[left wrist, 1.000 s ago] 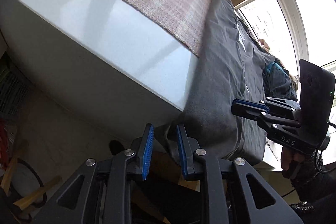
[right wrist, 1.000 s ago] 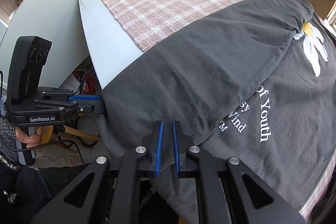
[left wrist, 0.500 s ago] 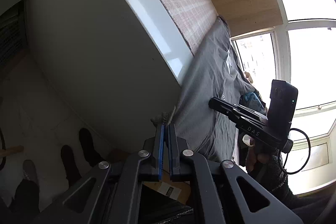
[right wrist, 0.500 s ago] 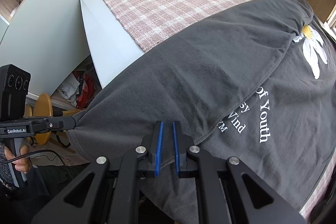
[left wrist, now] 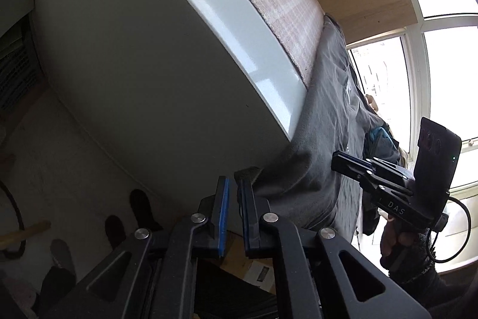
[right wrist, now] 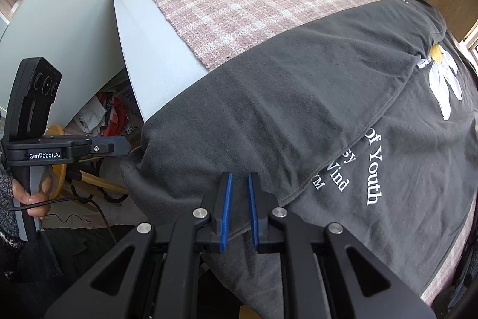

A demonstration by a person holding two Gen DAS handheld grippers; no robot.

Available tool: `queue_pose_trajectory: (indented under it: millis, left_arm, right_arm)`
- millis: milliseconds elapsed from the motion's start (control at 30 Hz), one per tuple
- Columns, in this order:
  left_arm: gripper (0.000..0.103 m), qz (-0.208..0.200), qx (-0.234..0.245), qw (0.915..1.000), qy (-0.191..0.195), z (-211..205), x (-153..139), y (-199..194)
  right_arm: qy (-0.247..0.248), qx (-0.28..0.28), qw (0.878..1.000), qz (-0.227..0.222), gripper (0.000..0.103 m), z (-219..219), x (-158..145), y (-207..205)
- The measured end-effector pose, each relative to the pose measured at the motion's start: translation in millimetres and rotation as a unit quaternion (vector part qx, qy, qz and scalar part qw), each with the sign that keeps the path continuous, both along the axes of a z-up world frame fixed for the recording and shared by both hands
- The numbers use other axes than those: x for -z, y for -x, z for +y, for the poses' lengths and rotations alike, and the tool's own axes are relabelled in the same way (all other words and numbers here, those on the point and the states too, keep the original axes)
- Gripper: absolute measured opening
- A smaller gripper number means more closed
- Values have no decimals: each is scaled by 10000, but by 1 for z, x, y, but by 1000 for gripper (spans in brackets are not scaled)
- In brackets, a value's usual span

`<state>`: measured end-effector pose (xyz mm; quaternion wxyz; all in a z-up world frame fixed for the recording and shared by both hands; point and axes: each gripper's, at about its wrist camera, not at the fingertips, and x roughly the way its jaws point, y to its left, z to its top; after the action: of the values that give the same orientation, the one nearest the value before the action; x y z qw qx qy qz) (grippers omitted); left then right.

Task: Fold clothes
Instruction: 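Hold the folded shirt edge at the table edge with both grippers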

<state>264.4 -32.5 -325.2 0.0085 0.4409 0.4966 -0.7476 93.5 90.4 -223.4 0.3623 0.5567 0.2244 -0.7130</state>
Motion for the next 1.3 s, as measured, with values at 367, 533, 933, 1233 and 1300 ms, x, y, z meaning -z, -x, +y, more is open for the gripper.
queue_pose_trajectory:
  millis: [367,533,933,1233,1300]
  left_arm:
    - [2,14,1053,9935,422,3,6,46]
    - [2,48,899,9958,162,3,8,36]
    - [2,91,-347,9949,-942,5,3,-35]
    - [0,-258,-526,9976,-380,-3,21,-59]
    - [0,190,-99,9998,37,-5,-1,-38]
  right_arm:
    - [-54,-31,10000,35,11,-4,2,-3]
    - [-43,-45,10000,29,11,-2,2,-3]
    - [134,-2,9999,-7,11,4,2,-3]
    - [104,43,9999,0,11,5,-3,-4]
    - [194,70,9998,1,11,5,-8,-8]
